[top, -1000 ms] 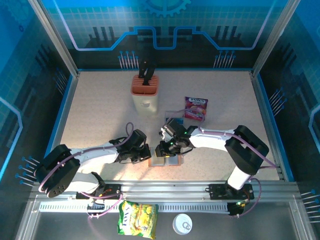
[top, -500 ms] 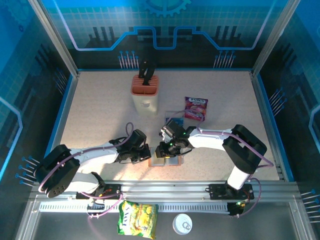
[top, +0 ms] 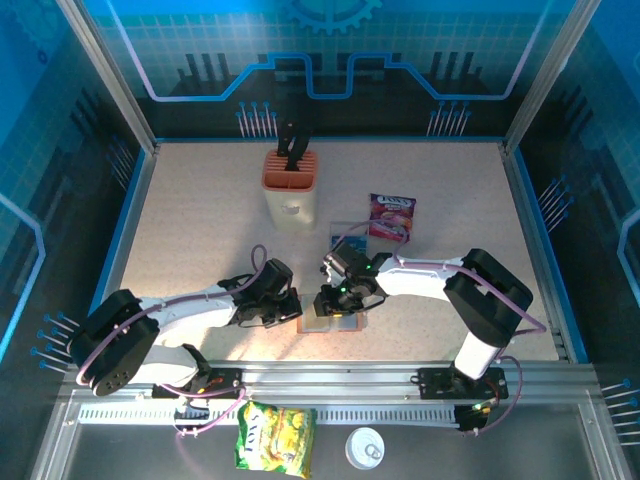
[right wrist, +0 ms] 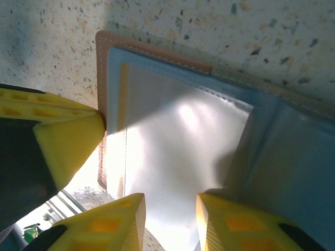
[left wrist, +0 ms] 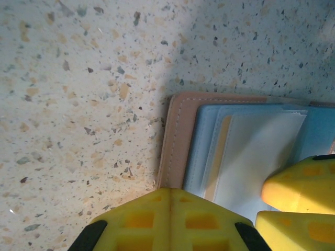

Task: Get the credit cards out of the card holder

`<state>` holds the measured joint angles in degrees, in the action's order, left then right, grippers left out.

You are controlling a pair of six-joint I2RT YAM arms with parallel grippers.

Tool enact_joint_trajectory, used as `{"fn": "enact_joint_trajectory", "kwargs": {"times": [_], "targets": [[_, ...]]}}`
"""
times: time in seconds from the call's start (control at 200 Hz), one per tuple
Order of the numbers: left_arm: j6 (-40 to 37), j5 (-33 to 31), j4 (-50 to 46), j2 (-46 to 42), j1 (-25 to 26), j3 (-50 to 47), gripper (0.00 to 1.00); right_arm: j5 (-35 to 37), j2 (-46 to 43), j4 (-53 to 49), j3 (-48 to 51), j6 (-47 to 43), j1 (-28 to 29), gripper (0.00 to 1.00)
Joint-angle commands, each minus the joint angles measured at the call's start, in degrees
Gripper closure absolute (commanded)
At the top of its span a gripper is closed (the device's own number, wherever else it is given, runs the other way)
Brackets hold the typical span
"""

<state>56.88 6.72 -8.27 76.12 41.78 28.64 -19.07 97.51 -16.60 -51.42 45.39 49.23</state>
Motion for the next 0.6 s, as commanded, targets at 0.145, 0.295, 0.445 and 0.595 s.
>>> {"fn": "enact_joint_trajectory", "kwargs": {"times": [0.145, 0.295, 0.445, 0.595], "targets": [[0.0, -0.3, -2.3, -1.6, -0.2, -1.0, 0.99, 2.2, -1.1, -3.4, 0.6, -0.6, 0.6, 0.68], [0.0, -0.3, -3.2, -2.8, -0.2, -0.3, 0.99, 0.7, -1.8, 0.0, 2.8, -0.3, 0.4, 0.69], [-0.1, -1.0, -5.1, -5.3, -0.2, 1.1, 0.96, -1.5, -2.5, 3.7, 4.9, 0.2, -0.4, 0.69], [0.3, -0.8, -5.3, -7.6, -0.2, 2.0, 0.82, -2.5, -3.1, 5.2, 6.2, 0.3, -1.1, 0.7]]}}
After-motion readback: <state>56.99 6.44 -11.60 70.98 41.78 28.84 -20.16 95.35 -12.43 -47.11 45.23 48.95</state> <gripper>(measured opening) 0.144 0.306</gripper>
